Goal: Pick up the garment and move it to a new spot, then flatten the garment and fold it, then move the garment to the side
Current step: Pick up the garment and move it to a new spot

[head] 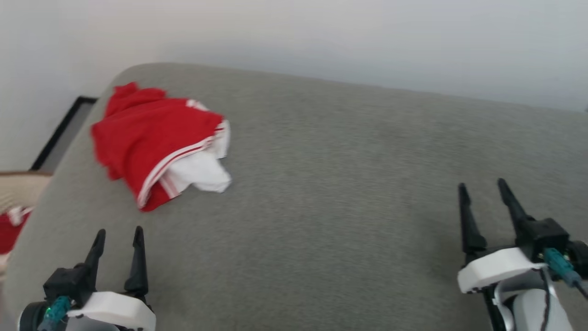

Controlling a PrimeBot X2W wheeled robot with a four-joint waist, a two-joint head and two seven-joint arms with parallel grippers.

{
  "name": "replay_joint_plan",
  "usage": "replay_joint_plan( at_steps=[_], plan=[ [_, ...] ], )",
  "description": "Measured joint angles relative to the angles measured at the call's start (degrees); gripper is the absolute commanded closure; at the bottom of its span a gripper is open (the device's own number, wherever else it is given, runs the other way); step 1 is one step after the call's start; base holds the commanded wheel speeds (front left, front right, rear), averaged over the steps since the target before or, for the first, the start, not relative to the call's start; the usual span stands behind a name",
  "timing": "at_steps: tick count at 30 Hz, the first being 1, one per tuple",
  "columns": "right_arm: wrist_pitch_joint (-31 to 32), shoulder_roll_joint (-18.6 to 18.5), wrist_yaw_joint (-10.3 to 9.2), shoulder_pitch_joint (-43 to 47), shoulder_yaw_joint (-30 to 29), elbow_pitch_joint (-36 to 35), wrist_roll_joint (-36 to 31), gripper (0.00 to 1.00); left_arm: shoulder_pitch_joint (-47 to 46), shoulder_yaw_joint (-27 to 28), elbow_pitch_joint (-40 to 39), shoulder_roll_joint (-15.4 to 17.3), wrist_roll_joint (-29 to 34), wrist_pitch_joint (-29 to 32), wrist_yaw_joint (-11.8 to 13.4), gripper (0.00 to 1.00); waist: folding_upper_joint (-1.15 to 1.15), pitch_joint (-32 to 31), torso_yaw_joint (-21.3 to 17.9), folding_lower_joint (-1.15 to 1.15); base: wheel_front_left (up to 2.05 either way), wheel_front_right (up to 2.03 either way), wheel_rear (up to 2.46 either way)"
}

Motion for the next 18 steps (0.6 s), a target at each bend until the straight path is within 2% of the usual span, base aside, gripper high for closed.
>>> replay_joint_plan(
  at_steps=[2, 5, 6, 13, 18],
  plan=[
    [0.0, 0.1, 0.00, -0.3, 0.6, 0.3, 0.1, 0.00, 0.2, 0.3, -0.2, -0.6, 0.2, 0.0, 0.0, 0.00, 0.00, 0.1, 1.2, 0.00, 0.00, 0.00, 0.00],
    [0.0, 0.4, 0.00, -1.2, 3.6, 1.9, 0.7, 0.00, 1.2, 1.8, -0.6, -2.1, 0.8, 0.0, 0.0, 0.00, 0.00, 0.3, 5.8, 0.00, 0.00, 0.00, 0.00],
    [0.0, 0.4, 0.00, -1.2, 3.6, 1.9, 0.7, 0.00, 1.2, 1.8, -0.6, -2.1, 0.8, 0.0, 0.0, 0.00, 0.00, 0.3, 5.8, 0.00, 0.00, 0.00, 0.00],
    [-0.2, 0.9, 0.00, -3.8, 8.5, 4.7, 2.2, 0.00, 2.5, 4.2, -1.4, -4.1, 1.4, 0.0, 0.1, 0.00, 0.00, 0.5, 13.1, 0.00, 0.00, 0.00, 0.00],
    [-0.4, 1.2, 0.00, -5.2, 11.8, 6.7, 3.2, 0.00, 4.2, 5.9, -2.5, -5.1, 1.4, 0.0, 0.1, 0.00, 0.00, 0.4, 16.8, 0.00, 0.00, 0.00, 0.00]
  ],
)
